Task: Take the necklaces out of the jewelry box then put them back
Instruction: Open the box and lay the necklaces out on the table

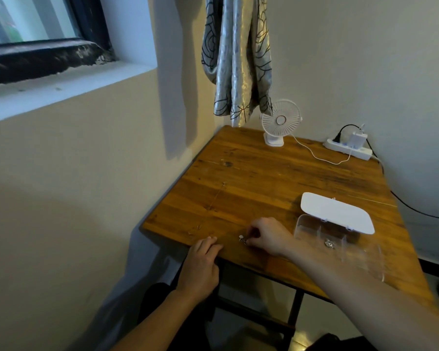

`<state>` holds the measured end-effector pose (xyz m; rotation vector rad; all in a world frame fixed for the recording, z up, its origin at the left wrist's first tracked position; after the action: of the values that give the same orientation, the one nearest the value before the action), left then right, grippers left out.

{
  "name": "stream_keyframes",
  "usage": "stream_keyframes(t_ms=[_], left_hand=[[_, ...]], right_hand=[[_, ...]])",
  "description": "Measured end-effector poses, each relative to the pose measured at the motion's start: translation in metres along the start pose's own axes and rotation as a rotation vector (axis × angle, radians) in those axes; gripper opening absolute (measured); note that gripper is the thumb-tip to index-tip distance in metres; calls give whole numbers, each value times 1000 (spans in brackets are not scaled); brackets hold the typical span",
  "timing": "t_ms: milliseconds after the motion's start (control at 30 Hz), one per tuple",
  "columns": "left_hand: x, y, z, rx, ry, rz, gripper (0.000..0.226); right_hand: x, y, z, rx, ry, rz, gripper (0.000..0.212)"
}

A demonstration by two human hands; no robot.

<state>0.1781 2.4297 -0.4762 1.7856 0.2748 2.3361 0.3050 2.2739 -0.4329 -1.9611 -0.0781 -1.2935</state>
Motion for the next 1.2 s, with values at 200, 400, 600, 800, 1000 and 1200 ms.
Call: stream_keyframes(t_ms=[200,400,600,800,1000,1200], left_hand=[[0,1,0,-2,-40,13,50],[3,3,2,-1,-72,27,53],[5,4,1,-3,-82,21,53],[9,6,9,39,-55,16,41],[10,22,46,118,-78,-96,30],[-4,80,91,208,-228,-452,54]], right_hand=[[-2,-2,2,-28,31,-24,28],[-3,-13,11,-104,-53,-89,10],[1,-5,1,-134,-24,45,15],[33,3,-19,-270,228,850,8],[59,7,-28,-340,248,1179,20],[76,25,-36,-371,268,1365,20]])
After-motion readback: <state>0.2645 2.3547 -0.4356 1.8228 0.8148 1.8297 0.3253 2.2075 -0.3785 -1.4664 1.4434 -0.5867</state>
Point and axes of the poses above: each hand's wrist, its own z-axis towards the middle knuckle, its own x-axis out of the back of the hand, y = z × x, the point moved 4 cm from there along z, towards the middle knuckle, and after that the axes turned 12 degrees about z, right-handed, at the moved point
